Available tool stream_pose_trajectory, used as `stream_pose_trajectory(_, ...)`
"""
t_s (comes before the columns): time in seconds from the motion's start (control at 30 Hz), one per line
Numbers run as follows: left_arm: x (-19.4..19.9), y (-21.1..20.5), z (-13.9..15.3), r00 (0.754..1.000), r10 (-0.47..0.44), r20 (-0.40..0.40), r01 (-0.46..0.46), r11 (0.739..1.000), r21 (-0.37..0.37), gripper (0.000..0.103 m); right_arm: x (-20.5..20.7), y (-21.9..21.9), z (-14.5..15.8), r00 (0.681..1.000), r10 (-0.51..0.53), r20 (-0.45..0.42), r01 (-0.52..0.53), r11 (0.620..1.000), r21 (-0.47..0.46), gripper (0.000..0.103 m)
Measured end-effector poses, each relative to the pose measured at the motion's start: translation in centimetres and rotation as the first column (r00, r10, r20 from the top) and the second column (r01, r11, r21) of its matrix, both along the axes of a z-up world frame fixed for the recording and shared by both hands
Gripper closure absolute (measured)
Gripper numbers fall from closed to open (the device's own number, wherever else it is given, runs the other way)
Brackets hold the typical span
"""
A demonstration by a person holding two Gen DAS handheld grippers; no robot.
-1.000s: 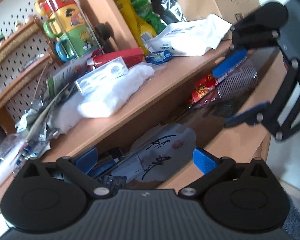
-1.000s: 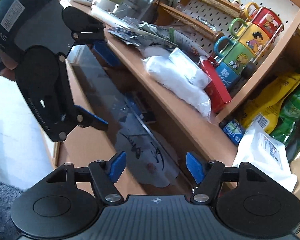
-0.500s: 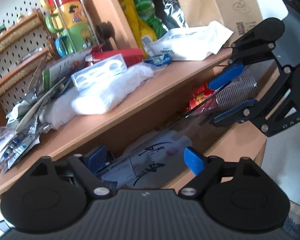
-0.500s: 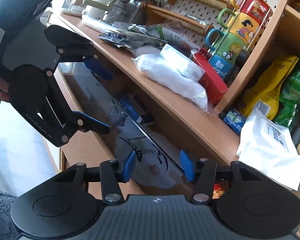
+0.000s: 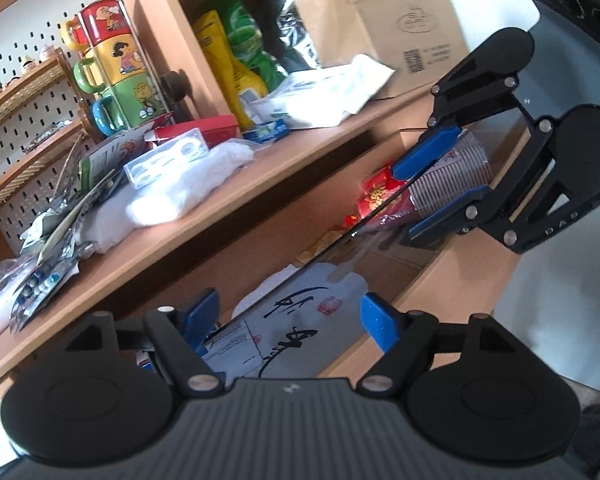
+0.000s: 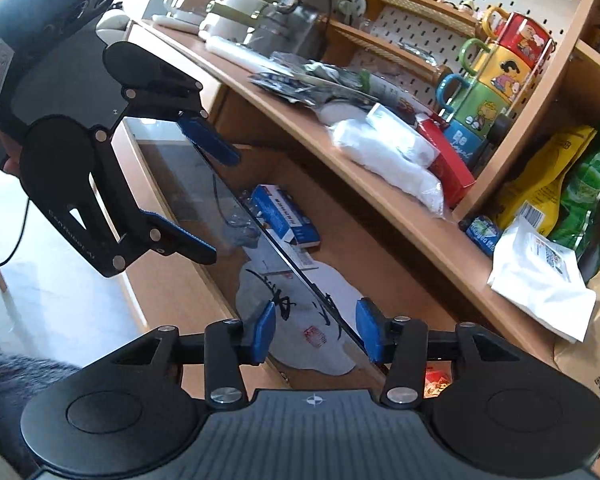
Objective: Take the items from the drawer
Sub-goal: 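Lower both tools down into the open drawer over the papers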
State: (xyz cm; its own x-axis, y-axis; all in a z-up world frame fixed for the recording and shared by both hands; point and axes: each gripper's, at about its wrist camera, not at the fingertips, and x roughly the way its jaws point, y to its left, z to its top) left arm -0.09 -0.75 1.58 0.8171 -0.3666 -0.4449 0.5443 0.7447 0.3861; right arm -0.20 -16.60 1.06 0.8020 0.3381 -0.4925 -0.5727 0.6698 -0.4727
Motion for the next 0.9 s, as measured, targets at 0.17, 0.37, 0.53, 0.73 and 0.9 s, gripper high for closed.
stream_pose_trajectory(0.17,-2.2,0.2,0.3,0.999,-0.018,-0.035,0.018,1.000,-0.001,0.022,-2.1,0.1,0.0,1.000,0.020,-0.014,-0.020,1.000,-0.017,0.059)
stream_pose_trajectory(0.37,-3.5,-0.3,0.4,0.998,-0.033,-0.051,0.034,0.999,0.017,0.022,-2.0,-0.1,0.3,0.998,0.037,-0.041,-0.038,0.999,-0.014,0.059)
stream_pose_trajectory(0.53,-2.4,0.1,1.0,0.994,-0.042,-0.100,0.044,0.999,0.014,0.022,-0.5,-0.1,1.7,0.991,0.055,-0.125,-0.053,0.998,0.019,0.060)
stream_pose_trajectory(0.73,-0.8,2.4,4.1,0.982,-0.057,-0.180,0.051,0.998,-0.033,0.000,1.9,-1.3,7.8,0.978,0.133,-0.161,-0.104,0.979,0.174,0.048)
stream_pose_trajectory(0.9,3.1,5.3,8.4,0.970,-0.007,-0.245,-0.003,0.999,-0.040,0.000,6.4,0.7,10.4,0.955,0.219,-0.202,-0.192,0.971,0.143,0.047)
